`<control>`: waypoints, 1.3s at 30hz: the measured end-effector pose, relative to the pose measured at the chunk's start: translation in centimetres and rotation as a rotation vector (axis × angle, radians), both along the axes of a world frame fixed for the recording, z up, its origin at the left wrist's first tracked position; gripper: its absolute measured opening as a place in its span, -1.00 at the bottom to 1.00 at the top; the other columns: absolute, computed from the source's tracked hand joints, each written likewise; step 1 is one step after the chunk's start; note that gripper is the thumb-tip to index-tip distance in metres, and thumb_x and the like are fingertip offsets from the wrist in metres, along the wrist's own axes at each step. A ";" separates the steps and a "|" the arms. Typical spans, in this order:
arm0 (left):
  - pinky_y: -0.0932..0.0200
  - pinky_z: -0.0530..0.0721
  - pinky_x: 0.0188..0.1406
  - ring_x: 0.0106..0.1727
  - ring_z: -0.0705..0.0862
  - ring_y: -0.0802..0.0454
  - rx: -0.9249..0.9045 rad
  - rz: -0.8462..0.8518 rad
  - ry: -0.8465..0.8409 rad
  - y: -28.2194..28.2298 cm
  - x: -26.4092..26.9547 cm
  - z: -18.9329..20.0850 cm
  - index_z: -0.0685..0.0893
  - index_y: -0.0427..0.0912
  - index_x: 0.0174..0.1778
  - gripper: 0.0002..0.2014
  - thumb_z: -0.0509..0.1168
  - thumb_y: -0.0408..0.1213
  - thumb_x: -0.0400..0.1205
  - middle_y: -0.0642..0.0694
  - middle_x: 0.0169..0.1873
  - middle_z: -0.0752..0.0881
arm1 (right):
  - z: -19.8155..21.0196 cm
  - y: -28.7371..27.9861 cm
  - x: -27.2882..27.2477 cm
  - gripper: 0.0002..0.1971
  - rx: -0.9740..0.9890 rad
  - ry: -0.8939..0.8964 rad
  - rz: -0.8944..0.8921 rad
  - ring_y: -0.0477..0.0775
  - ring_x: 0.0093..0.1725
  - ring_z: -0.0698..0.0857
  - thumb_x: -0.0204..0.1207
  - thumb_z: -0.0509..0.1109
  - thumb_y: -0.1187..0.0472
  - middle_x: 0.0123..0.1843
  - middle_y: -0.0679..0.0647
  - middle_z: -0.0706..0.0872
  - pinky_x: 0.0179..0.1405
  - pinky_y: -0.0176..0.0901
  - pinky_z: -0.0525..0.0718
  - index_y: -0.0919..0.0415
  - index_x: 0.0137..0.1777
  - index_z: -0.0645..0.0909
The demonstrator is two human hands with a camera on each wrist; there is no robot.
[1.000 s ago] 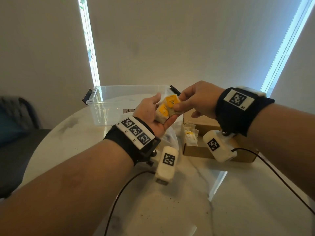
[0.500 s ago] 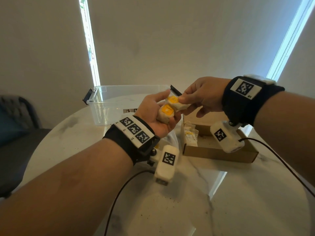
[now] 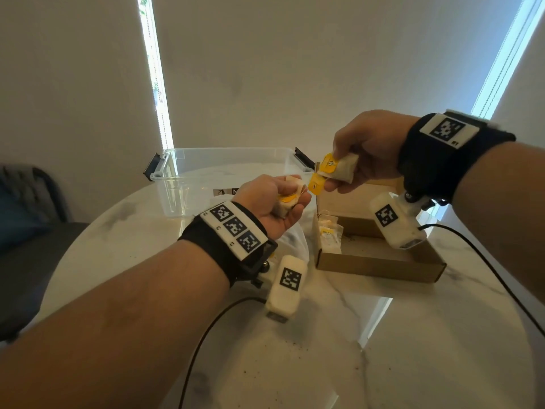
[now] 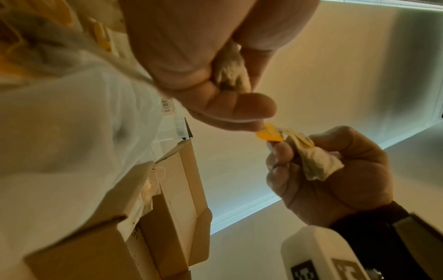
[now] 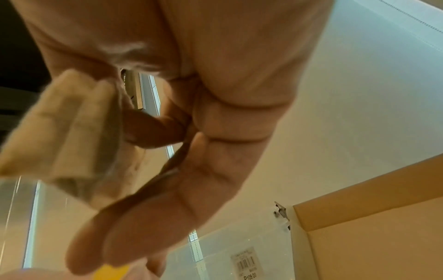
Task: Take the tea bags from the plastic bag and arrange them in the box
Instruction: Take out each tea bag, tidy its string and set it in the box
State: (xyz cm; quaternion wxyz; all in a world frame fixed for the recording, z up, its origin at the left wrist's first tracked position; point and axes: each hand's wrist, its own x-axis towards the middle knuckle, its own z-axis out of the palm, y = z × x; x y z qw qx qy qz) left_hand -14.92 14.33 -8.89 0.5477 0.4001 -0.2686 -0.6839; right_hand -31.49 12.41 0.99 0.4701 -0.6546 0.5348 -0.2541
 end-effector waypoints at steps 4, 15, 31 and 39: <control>0.27 0.58 -0.66 -0.50 0.63 0.08 0.017 0.000 -0.018 -0.1 0.3 -0.3 0.67 -0.21 0.20 -0.75 0.15 -0.41 0.68 -0.12 -0.34 0.67 | 0.2 0.1 -0.1 -0.77 -0.023 -0.108 -0.003 0.29 -0.26 0.87 0.60 0.21 0.41 0.06 0.45 0.74 -0.41 -0.01 0.81 0.37 0.23 0.43; 0.38 0.46 -0.73 -0.59 0.44 0.22 -0.121 -0.035 -0.115 -0.1 1.3 0.5 0.60 -0.17 0.04 -0.90 0.38 -0.34 0.66 0.01 -0.44 0.50 | 0.3 0.0 -0.4 -0.71 -0.056 -0.135 -0.009 0.26 -0.24 0.87 0.59 0.25 0.39 0.11 0.39 0.71 -0.36 0.00 0.81 0.35 0.29 0.43; 0.29 0.37 -0.69 -0.58 0.42 0.16 -0.328 0.033 -0.545 -0.5 -2.1 0.8 0.67 -0.17 -0.24 -0.85 0.48 -0.30 0.60 0.00 -0.54 0.52 | -2.4 -1.0 -1.4 -0.82 -0.366 0.162 -0.041 -0.10 -0.42 0.74 0.45 0.60 0.30 -0.18 0.11 0.82 -0.31 -0.17 0.63 0.12 0.01 0.73; 0.19 0.44 -0.56 -0.52 0.47 0.03 -0.335 -0.080 -0.908 -0.5 -3.1 -0.4 0.76 -0.18 -0.25 -0.82 0.59 -0.17 0.49 -0.19 -0.42 0.68 | -3.4 -1.9 -3.0 -0.92 -0.350 0.644 0.132 -0.24 -0.45 0.72 0.55 0.54 0.08 -0.33 -0.07 0.84 -0.21 -0.28 0.67 0.06 -0.09 0.78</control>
